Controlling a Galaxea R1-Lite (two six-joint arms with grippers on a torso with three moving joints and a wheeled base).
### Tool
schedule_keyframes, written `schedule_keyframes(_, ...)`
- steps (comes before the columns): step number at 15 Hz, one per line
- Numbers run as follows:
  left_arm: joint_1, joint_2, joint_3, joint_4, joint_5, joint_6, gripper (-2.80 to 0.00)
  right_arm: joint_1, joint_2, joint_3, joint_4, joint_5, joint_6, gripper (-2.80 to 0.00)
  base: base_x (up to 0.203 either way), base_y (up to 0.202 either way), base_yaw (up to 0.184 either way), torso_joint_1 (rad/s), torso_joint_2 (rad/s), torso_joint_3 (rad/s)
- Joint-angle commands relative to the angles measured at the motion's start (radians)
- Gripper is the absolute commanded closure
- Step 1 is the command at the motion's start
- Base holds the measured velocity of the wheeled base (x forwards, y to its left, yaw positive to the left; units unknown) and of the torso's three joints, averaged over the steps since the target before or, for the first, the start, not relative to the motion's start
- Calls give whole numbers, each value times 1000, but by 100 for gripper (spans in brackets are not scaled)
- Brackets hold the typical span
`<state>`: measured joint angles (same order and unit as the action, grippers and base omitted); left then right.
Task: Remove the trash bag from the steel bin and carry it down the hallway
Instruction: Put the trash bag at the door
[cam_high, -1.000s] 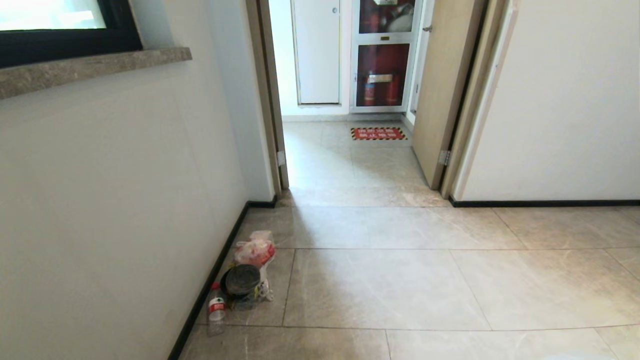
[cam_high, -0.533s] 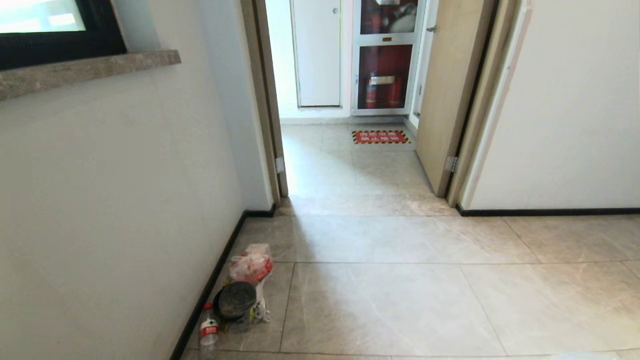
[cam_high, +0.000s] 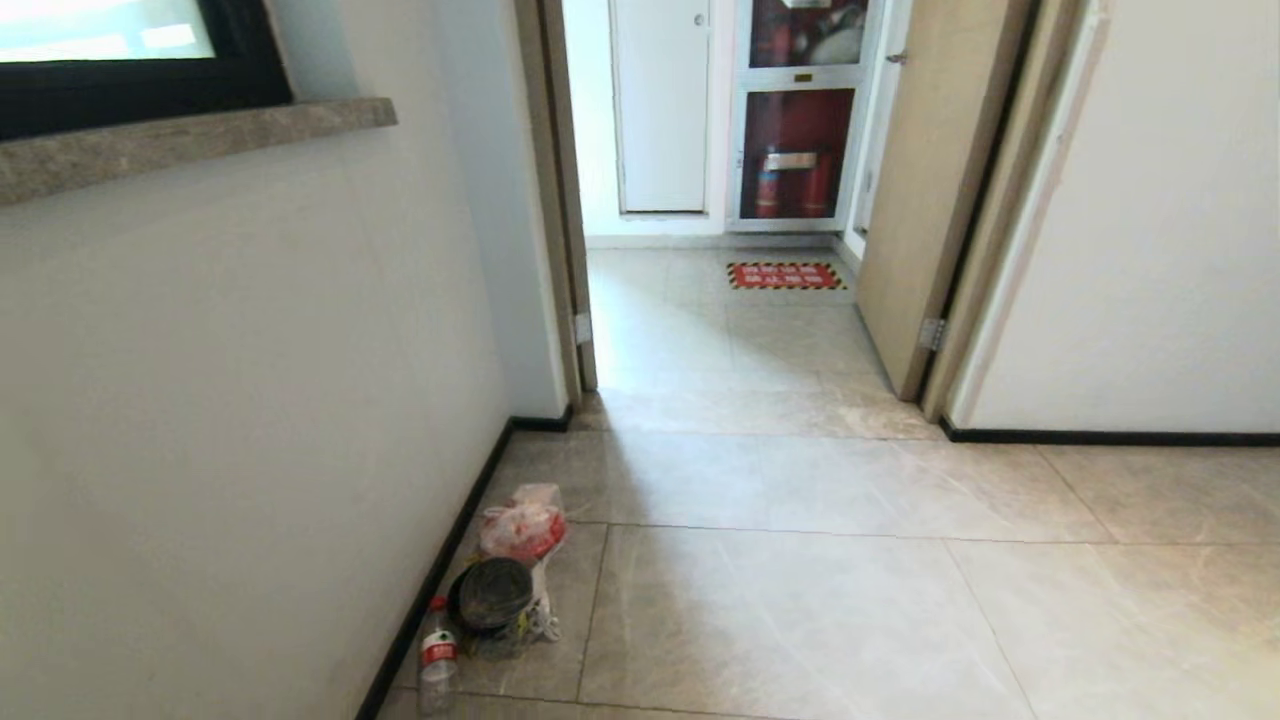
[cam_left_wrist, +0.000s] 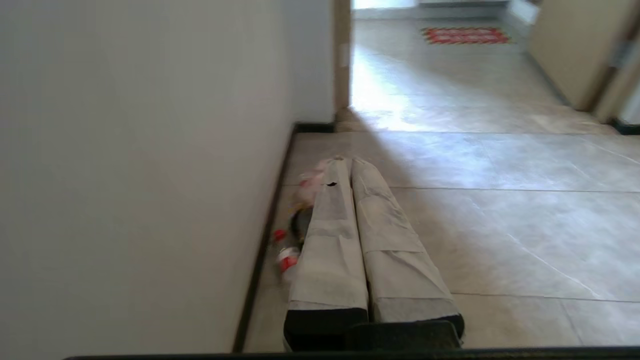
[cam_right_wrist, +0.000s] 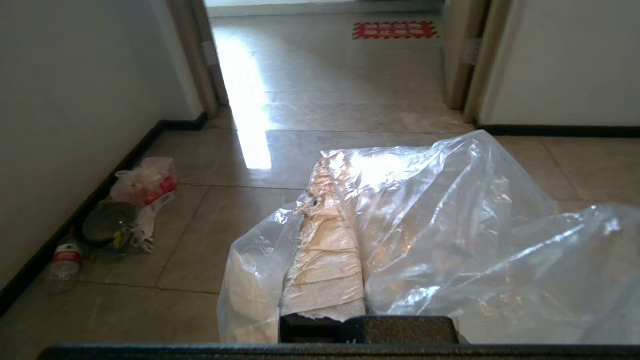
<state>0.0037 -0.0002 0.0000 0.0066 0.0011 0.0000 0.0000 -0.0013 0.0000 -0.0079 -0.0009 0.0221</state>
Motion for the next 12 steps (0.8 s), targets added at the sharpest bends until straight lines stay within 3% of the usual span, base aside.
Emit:
schedule_keyframes(1,1,0,3,0,0,-2,0,0,0,2,-1,1,1,0,-1,-5,170,-2,2,6)
schedule_keyframes(12,1,0,3,0,0,0,0,0,0,2,-1,1,2,0,0,-10,172,4,2,3)
